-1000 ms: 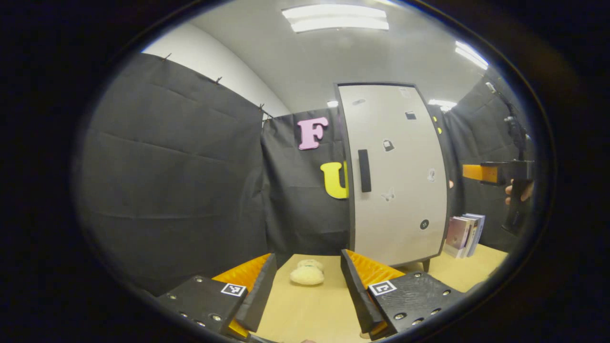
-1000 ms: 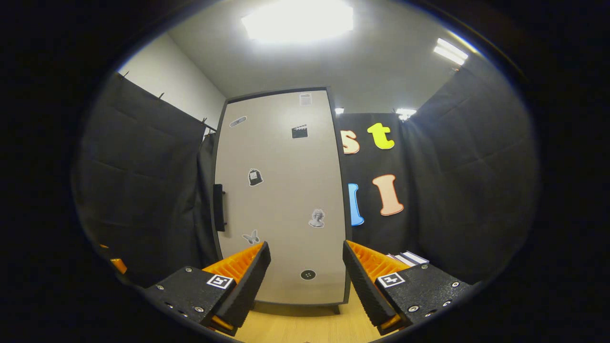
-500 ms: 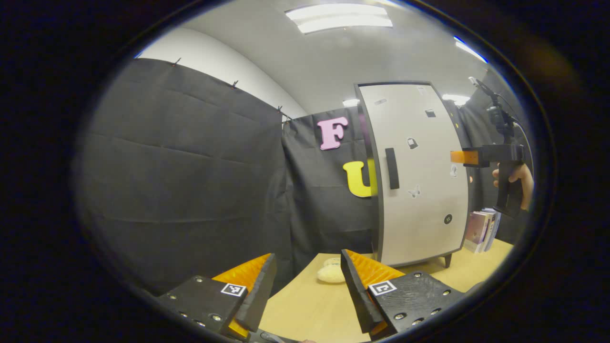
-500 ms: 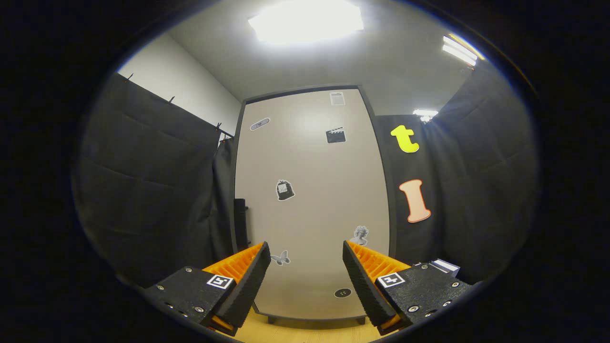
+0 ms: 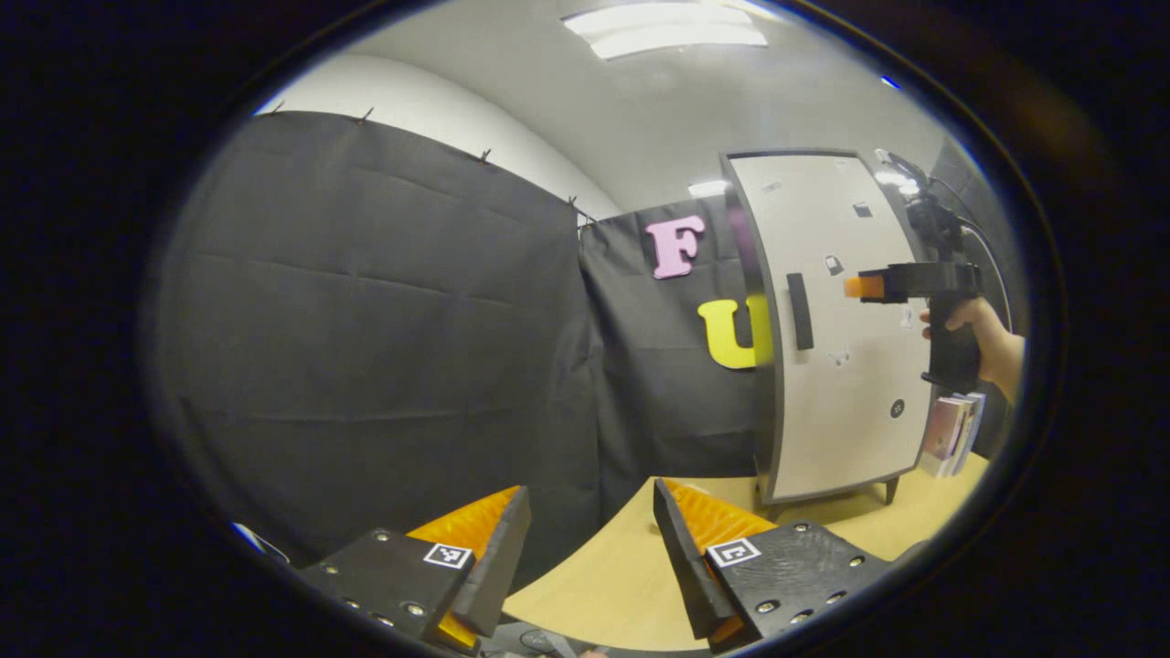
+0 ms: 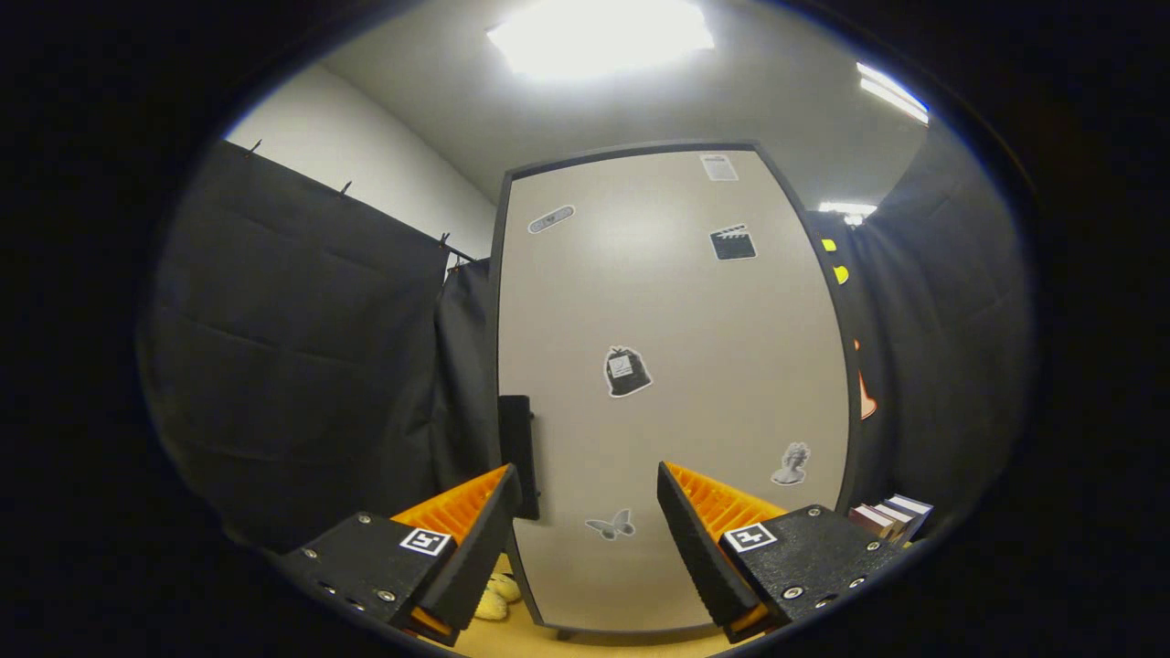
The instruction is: Open the cabinet door with the right hand, grasp the bottle in the cabinet with the left hand and place it on the coaster, then close the cabinet door with the right hand.
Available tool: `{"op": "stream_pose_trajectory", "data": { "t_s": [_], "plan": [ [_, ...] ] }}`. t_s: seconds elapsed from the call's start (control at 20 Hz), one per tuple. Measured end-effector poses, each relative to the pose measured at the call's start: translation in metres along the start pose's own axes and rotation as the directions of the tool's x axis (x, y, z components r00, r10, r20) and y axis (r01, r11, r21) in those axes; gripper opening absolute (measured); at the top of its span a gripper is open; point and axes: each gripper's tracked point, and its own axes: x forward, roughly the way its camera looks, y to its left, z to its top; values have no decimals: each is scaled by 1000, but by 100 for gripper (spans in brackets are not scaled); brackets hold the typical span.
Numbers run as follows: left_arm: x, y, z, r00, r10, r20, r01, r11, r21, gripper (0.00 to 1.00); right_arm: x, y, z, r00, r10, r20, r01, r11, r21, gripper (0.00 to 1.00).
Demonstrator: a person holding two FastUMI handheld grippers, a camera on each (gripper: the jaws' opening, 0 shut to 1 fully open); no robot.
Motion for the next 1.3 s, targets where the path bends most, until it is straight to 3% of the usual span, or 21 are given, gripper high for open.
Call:
{"op": "stream_pose_trajectory", "data": {
  "t_s": [0.05,0.1,0.4,0.45,0.5,0.55,0.7,0.75,0.8,0.85,0.9,1.0,1.25,1.3],
  "plan": [
    [-1,4,-1,1000,8,-2,-8,1000,1,81,8,7,-3,1000,12,-10,-12,1000,3,93],
    [-1,8,-1,1000,15,-4,-15,1000,1,74,15,15,-5,1000,25,-17,-25,1000,6,92],
    [-2,34,-11,998,52,-25,-52,999,-5,74,59,40,-15,998,32,-45,-32,999,-3,81],
    [-3,37,-13,998,56,-28,-56,998,-6,74,66,45,-15,998,38,-45,-39,999,-4,77],
    [-2,40,-15,998,60,-32,-60,998,-7,82,72,48,-17,998,36,-52,-37,999,-14,75],
    [-2,43,-17,997,61,-36,-62,998,-8,74,78,49,-19,998,28,-63,-30,999,-25,70],
    [0,49,-21,997,66,-46,-67,998,-15,82,92,49,-27,996,1,-92,-4,999,-37,60],
    [1,50,-23,997,66,-47,-67,998,-16,78,95,48,-27,995,-13,-97,9,999,-40,53],
    [2,52,-22,997,65,-47,-66,998,-17,82,99,48,-30,994,-20,-105,16,999,-42,52],
    [3,52,-24,997,63,-46,-63,998,-18,78,101,50,-32,993,-15,-120,11,999,-35,45],
    [5,53,-24,997,58,-45,-59,998,-20,82,102,49,-36,991,-24,-134,20,999,-32,41],
    [9,51,-23,998,45,-43,-46,999,-24,82,104,49,-37,989,-38,-146,33,999,-33,37],
    [20,37,-19,1000,-11,-20,10,999,-42,82,98,50,-38,982,-30,-187,25,999,-28,18],
    [23,33,-16,1000,-24,-13,23,999,-45,78,96,50,-36,981,-22,-190,17,999,-29,18]
  ]
}}
